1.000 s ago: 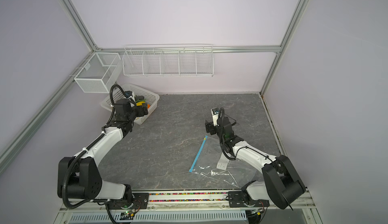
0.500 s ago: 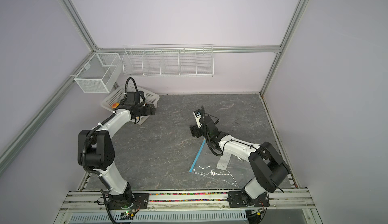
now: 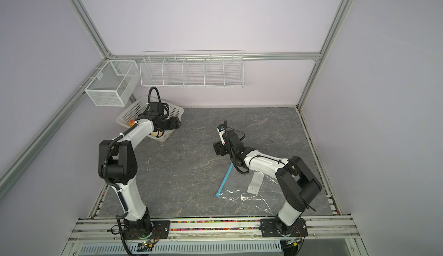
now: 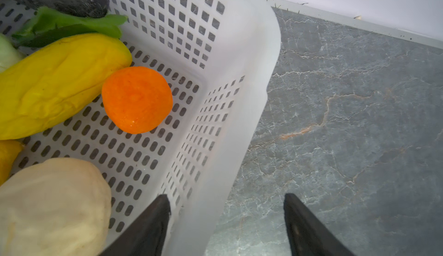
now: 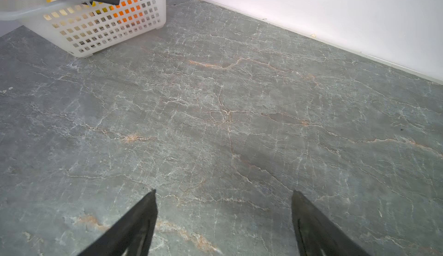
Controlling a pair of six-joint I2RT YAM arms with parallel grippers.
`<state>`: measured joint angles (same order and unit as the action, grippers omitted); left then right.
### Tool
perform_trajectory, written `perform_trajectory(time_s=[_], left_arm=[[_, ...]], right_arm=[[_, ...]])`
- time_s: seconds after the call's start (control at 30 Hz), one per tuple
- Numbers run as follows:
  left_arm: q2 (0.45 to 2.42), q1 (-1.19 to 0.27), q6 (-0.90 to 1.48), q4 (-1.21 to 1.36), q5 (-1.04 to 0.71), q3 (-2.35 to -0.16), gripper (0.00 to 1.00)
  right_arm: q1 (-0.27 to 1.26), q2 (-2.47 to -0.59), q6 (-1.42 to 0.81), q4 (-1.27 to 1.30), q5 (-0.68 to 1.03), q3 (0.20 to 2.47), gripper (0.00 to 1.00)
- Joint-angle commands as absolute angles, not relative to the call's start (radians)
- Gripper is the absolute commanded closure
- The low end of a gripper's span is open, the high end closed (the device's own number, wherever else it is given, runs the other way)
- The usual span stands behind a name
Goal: Place the food in the zip-top bag and seal the zipper
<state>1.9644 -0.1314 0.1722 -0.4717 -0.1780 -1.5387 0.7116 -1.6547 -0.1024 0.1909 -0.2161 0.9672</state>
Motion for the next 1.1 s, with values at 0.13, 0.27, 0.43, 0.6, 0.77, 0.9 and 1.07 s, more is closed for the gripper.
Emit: perform_trajectory(time_s=[0.13, 0.27, 0.43, 0.6, 0.77, 0.9, 1.07], left_arm=[[2.023, -0.167, 0.239, -0.511, -0.266, -1.593, 0.31], [2.019, -0.186, 0.257, -0.516, -0.258, -1.594, 0.31], [2.003, -0.206, 0.3, -0.48, -0.27, -1.572, 0.32], [2.013, -0.245, 0.339, -0.434, -0.29, -1.576, 0.32], [2.059, -0.259, 0.387, -0.424, -0.327, -1.619, 0.33], [2.066, -0.293, 0.416, -0.394, -0.338, -1.64, 0.33], [2.107, -0.345, 0.466, -0.357, -0.367, -1.684, 0.34]], right_arm=[[0.72, -1.689, -0.145, 0.185, -0.201, 0.979, 0.12], [0.718, -1.706, -0.156, 0.154, -0.216, 1.003, 0.12], [0.718, -1.704, -0.163, 0.16, -0.199, 1.005, 0.12], [0.718, -1.711, -0.185, 0.159, -0.215, 1.008, 0.12], [0.719, -1.761, -0.23, -0.052, -0.325, 1.129, 0.12], [0.718, -1.737, -0.233, -0.012, -0.334, 1.088, 0.11], [0.717, -1.717, -0.234, 0.011, -0.297, 1.066, 0.11]])
